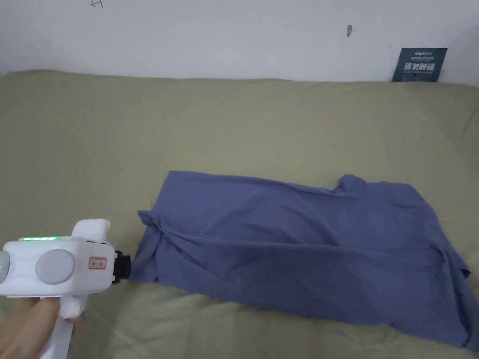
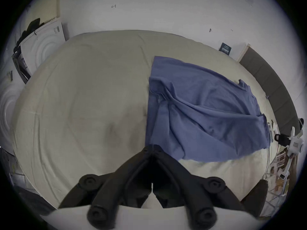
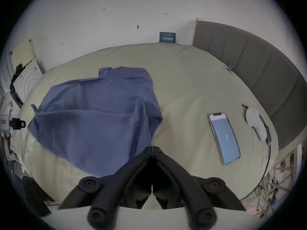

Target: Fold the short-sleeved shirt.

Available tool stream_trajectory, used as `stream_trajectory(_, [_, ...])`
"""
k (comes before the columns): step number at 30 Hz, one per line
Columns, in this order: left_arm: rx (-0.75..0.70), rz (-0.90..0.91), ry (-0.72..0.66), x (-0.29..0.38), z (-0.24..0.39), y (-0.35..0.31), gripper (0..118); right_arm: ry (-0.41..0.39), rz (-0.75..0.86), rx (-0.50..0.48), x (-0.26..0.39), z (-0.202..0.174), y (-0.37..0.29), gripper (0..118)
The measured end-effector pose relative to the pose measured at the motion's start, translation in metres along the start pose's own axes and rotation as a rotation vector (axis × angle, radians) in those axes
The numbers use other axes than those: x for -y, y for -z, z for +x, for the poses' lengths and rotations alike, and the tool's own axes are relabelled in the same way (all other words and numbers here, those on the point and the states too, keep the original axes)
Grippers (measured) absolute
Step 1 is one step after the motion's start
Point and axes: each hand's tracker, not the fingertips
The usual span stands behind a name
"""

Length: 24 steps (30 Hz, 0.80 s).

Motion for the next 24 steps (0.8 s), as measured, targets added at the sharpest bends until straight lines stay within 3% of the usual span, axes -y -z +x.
stream_trajectory(1, [0.003,-0.003,-0.003,-0.002,0.002,0.003,0,-0.005,-0.008,0.005,0.002,0.000,0.002,0])
stream_trajectory(2, [0.003,-0.006,-0.009,-0.004,0.003,0.007,11,-0.007,-0.012,0.006,0.004,0.001,0.005,0])
stream_trajectory(3, [-0.001,-0.011,-0.014,-0.007,0.003,0.013,40,-0.006,-0.018,0.005,0.006,0.002,0.007,0])
stream_trajectory(4, [-0.002,-0.031,-0.021,-0.010,0.004,0.020,83,-0.005,-0.022,0.001,0.008,0.001,0.003,0])
stream_trajectory(5, [-0.008,-0.038,-0.026,-0.010,0.004,0.027,118,-0.006,-0.026,0.001,0.009,0.001,0.005,0])
stream_trajectory(10, [-0.103,-0.083,0.009,-0.013,0.009,0.055,116,-0.012,-0.039,-0.001,0.009,-0.002,0.014,0])
stream_trajectory(11, [-0.110,-0.094,0.020,-0.012,0.011,0.058,110,-0.017,-0.043,0.000,0.008,-0.003,0.017,0])
stream_trajectory(14, [-0.087,-0.054,0.047,-0.006,0.020,0.044,63,-0.025,-0.041,0.002,0.009,-0.004,0.016,0])
stream_trajectory(16, [-0.015,-0.044,0.074,-0.006,0.026,0.036,4,-0.022,-0.039,-0.004,0.008,-0.005,0.017,2])
stream_trajectory(17, [-0.040,-0.026,0.090,-0.003,0.029,0.035,4,-0.020,-0.038,-0.006,0.008,-0.006,0.018,31])
stream_trajectory(19, [-0.077,-0.039,0.156,0.000,0.030,0.036,4,-0.014,-0.044,-0.007,0.007,-0.007,0.024,110])
stream_trajectory(20, [-0.074,-0.039,0.135,0.000,0.027,0.036,4,-0.009,-0.079,-0.034,0.007,-0.008,0.027,113])
stream_trajectory(21, [-0.069,-0.041,0.110,0.001,0.024,0.037,4,0.007,-0.017,-0.049,0.003,-0.008,0.025,108])
stream_trajectory(24, [-0.042,-0.037,0.033,0.004,0.016,0.038,4,-0.013,-0.123,-0.030,0.005,-0.005,0.049,108])
